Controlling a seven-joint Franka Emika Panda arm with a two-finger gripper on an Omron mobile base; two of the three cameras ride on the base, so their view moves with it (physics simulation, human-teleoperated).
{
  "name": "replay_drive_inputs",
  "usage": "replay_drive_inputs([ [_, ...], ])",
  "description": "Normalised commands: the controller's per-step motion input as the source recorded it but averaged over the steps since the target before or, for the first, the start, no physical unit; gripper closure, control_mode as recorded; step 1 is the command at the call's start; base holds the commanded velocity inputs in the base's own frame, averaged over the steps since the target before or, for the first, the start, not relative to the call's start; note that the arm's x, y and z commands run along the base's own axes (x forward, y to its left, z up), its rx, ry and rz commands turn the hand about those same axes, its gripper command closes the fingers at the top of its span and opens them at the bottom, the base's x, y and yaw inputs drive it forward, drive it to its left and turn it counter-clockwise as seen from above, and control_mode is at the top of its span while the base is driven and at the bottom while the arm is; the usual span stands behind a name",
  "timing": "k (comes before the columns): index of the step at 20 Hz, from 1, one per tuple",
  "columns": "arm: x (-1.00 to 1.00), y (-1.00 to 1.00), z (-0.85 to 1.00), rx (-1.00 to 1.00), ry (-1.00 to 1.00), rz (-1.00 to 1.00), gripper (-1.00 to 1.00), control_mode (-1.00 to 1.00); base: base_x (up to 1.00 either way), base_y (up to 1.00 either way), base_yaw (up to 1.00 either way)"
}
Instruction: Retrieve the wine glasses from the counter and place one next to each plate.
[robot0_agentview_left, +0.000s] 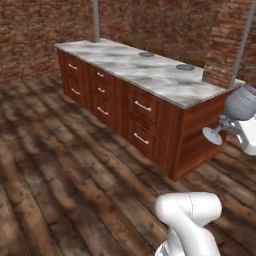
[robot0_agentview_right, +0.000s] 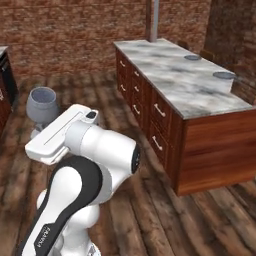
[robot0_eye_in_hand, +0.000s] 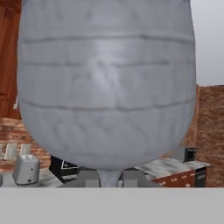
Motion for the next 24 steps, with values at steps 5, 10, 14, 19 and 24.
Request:
replay_drive_inputs([
  [5, 0.00, 0.00, 0.00, 0.00, 0.00, 0.00, 1.00, 1.00, 0.49, -1.00, 0.00],
  [10, 0.00, 0.00, 0.00, 0.00, 0.00, 0.00, 1.00, 1.00, 0.34, -1.00, 0.00],
  [14, 0.00, 0.00, 0.00, 0.00, 0.00, 0.00, 1.00, 1.00, 0.00, -1.00, 0.00],
  [19, 0.00, 0.00, 0.00, 0.00, 0.00, 0.00, 1.00, 1.00, 0.00, -1.00, 0.08],
  [24, 0.00, 0.00, 0.00, 0.00, 0.00, 0.00, 1.00, 1.00, 0.00, -1.00, 0.04],
])
